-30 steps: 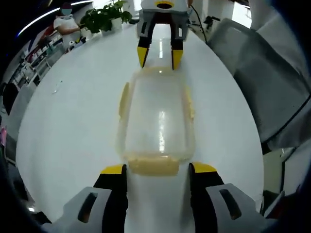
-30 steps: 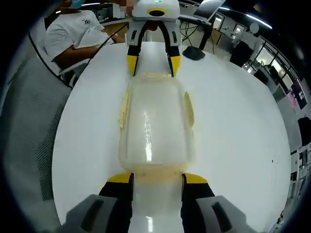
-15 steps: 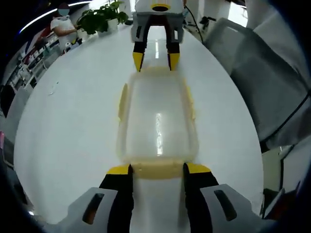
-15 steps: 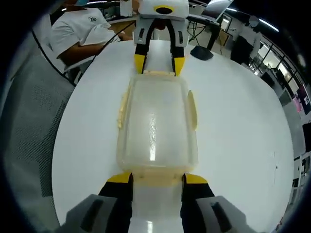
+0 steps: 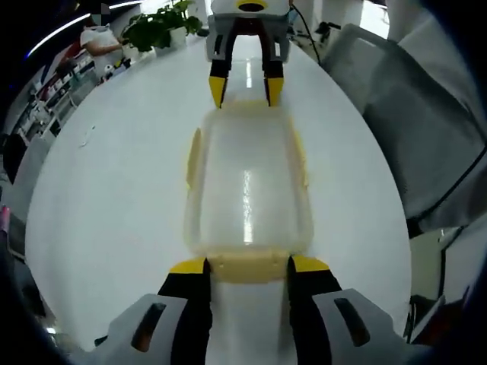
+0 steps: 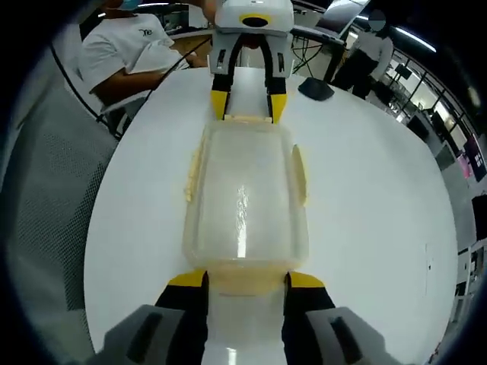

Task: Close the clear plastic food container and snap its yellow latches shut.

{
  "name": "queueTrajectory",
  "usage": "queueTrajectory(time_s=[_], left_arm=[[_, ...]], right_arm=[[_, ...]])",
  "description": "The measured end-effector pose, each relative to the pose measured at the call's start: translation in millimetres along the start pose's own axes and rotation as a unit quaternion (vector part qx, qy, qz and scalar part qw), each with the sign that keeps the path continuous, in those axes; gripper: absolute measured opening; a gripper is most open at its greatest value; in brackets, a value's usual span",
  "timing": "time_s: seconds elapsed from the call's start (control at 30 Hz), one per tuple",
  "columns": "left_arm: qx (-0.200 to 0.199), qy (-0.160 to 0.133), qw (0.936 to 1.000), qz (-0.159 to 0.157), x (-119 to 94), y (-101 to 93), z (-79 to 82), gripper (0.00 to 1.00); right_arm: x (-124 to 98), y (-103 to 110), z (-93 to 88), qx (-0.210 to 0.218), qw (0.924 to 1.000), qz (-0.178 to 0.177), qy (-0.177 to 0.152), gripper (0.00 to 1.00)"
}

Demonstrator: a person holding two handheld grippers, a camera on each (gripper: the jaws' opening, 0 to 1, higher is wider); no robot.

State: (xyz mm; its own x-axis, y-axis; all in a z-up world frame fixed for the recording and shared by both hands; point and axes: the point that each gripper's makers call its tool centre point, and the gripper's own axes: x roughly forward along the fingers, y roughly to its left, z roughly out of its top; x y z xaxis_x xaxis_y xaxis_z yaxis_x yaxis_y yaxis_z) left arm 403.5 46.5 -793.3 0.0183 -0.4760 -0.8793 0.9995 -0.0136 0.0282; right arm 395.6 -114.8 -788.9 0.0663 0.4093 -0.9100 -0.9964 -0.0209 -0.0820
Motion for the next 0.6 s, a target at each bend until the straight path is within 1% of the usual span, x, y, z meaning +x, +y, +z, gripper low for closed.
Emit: queueTrajectory(time_s=[0.13,0.27,0.3,0.4,0.6], left_arm=[[-0.006,-0.009,0.9999,0.000,-12.3,-4.0,6.4,0.37],[-0.007,-0.005,1.0000,0.001,-17.7,-7.8,12.7,0.37],[-0.005,-0.004,1.0000,0.000,-19.9,-9.4,15.8,0.37],[-0.008,-0.006,0.9999,0.001,-24.5,-12.2,25.5,0.37],[-0.009,-0.007,0.9999,0.003,-31.3,-17.9,45.3,0.37]], right_arm=[[-8.2,4.1,3.2,-0.001,1.0000,-0.001,-0.009,0.36],[-17.0,6.1,5.3,0.000,0.9999,0.001,-0.017,0.36],[-22.0,9.0,5.1,0.006,0.9997,0.007,-0.022,0.36],[-30.3,11.1,1.8,0.007,0.9996,0.009,-0.027,0.36],[-50.6,16.0,-3.4,-0.001,0.9996,0.005,-0.029,0.36]])
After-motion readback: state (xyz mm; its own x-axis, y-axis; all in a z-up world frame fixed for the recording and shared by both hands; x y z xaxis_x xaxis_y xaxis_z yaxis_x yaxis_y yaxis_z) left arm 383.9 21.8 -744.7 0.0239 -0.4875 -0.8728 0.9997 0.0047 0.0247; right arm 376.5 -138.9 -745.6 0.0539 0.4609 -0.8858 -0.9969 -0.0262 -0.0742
